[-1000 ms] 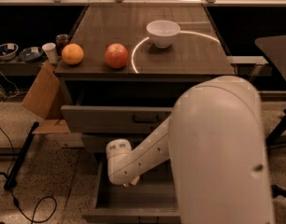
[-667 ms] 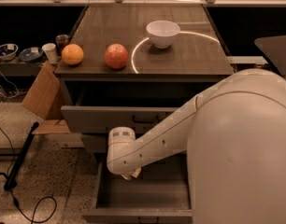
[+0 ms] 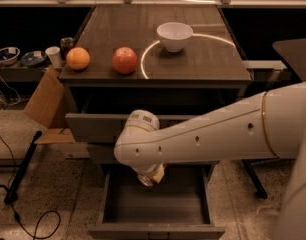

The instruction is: Pick coke can from bottom drawer and place on counter

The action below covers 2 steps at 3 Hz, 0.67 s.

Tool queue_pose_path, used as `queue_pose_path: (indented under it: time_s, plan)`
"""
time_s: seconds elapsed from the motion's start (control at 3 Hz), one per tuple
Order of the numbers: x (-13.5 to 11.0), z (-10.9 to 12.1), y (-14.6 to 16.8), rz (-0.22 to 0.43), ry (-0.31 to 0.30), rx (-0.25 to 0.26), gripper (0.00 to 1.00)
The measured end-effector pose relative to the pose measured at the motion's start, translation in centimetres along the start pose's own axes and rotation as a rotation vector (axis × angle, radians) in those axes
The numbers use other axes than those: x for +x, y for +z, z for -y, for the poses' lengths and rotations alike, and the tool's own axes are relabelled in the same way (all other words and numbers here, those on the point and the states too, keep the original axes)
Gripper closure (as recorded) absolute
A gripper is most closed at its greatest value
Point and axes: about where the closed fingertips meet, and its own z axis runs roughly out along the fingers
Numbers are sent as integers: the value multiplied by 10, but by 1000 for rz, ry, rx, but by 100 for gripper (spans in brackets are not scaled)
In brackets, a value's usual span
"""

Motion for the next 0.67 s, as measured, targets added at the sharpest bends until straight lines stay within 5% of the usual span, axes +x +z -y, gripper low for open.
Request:
queue_pose_path:
  time_s: [0.67]
  plan:
    - [13,-41,-68,14,80,-67,100]
